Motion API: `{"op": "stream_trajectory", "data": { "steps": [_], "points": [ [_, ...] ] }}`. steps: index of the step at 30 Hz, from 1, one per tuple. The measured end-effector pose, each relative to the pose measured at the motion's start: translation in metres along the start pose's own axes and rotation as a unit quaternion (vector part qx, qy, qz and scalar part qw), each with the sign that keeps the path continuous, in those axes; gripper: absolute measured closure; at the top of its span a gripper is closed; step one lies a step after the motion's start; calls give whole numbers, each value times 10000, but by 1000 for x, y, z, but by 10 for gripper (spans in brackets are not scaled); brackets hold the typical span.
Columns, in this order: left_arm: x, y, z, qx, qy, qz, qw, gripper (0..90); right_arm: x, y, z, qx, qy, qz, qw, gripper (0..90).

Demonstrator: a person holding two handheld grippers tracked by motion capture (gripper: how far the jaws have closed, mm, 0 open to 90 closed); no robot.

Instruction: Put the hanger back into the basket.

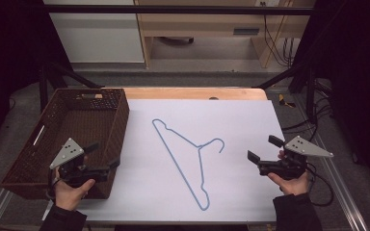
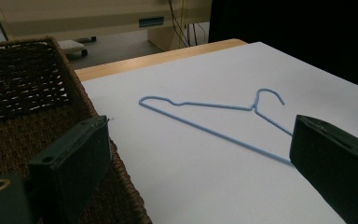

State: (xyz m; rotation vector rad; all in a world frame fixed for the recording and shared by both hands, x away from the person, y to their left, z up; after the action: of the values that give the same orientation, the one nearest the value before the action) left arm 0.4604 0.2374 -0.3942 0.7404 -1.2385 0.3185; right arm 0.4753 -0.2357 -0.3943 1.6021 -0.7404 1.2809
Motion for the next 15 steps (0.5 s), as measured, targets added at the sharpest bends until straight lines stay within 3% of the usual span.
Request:
{"op": "stream_trajectory", "data": {
  "steps": [11, 15],
  "points": [
    [-3, -7, 5, -56, -7, -67, 10000, 56, 0, -9, -8, -233, 66, -252, 9994, 62],
    [-3, -9, 7, -60, -5, -88, 9999, 61, 3, -16, -19, -265, 194, -378, 9987, 76]
  ]
}}
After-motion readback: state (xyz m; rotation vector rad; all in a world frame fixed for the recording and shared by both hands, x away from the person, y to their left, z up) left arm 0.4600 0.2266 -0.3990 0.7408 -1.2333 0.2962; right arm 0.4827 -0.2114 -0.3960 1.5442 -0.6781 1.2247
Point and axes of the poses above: each handheld gripper's, and its own axes: y roughly backward along the jaws, x roughly out of its top, z roughly to its right, the point moved 7 cm from there along -y, roughly forward along the jaws, and after that the axes turned 12 degrees about -x, right-handed, at the moved point
